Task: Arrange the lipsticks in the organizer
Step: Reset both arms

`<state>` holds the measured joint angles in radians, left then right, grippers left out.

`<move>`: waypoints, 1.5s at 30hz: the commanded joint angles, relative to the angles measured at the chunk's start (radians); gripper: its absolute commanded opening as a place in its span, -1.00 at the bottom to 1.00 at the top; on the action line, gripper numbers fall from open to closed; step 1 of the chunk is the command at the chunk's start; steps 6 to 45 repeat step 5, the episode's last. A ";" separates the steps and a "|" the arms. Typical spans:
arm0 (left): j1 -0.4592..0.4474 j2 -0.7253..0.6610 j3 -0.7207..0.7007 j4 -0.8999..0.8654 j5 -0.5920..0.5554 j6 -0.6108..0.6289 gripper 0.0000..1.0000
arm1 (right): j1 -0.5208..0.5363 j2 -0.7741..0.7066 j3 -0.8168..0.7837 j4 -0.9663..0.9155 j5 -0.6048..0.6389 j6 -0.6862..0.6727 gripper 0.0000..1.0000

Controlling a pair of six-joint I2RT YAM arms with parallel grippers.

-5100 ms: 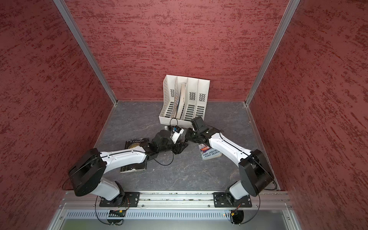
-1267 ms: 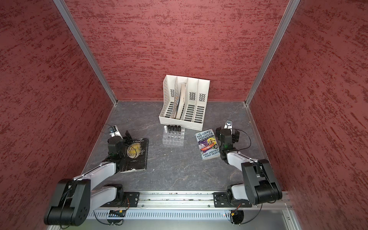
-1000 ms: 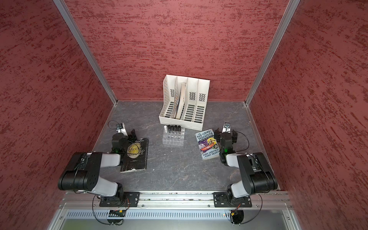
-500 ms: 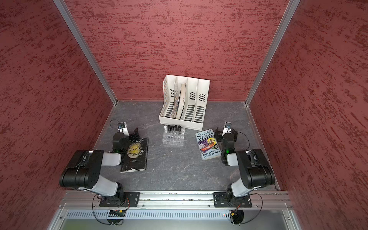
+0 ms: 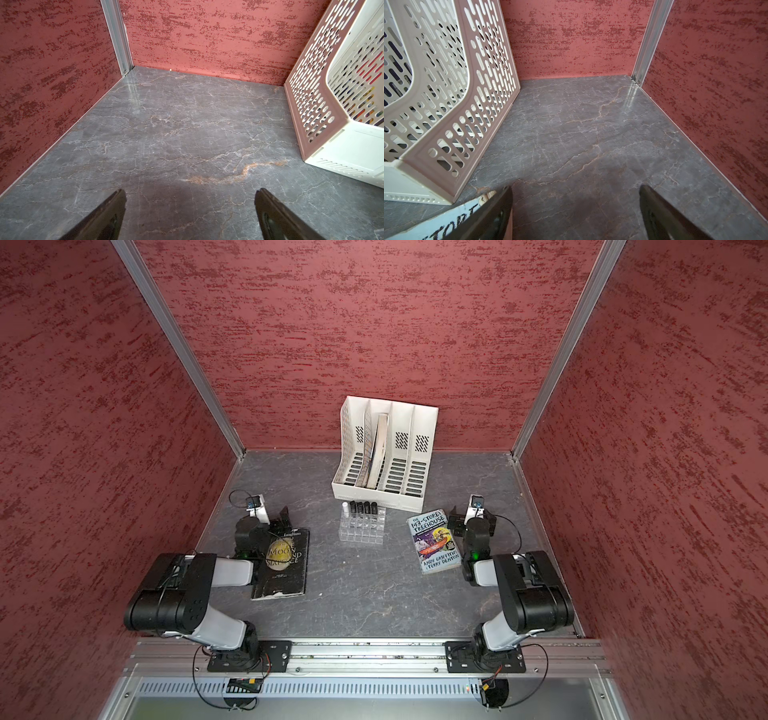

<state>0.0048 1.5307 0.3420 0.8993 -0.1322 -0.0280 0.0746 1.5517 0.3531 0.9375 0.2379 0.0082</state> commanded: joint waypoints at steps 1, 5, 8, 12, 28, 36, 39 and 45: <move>-0.005 -0.003 0.018 0.034 0.005 0.015 1.00 | -0.014 -0.006 0.019 0.000 -0.014 0.005 0.97; -0.002 -0.004 0.017 0.034 0.009 0.013 0.99 | -0.014 -0.006 0.019 0.000 -0.014 0.006 0.97; -0.002 -0.004 0.017 0.034 0.009 0.013 0.99 | -0.014 -0.006 0.019 0.000 -0.014 0.006 0.97; -0.002 -0.004 0.017 0.034 0.009 0.013 0.99 | -0.014 -0.006 0.019 0.000 -0.014 0.006 0.97; -0.002 -0.004 0.017 0.034 0.009 0.013 0.99 | -0.014 -0.006 0.019 0.000 -0.014 0.006 0.97; -0.002 -0.004 0.017 0.034 0.009 0.013 0.99 | -0.014 -0.006 0.019 0.000 -0.014 0.006 0.97; -0.002 -0.004 0.017 0.034 0.009 0.013 0.99 | -0.014 -0.006 0.019 0.000 -0.014 0.006 0.97; -0.002 -0.004 0.017 0.034 0.009 0.013 0.99 | -0.014 -0.006 0.019 0.000 -0.014 0.006 0.97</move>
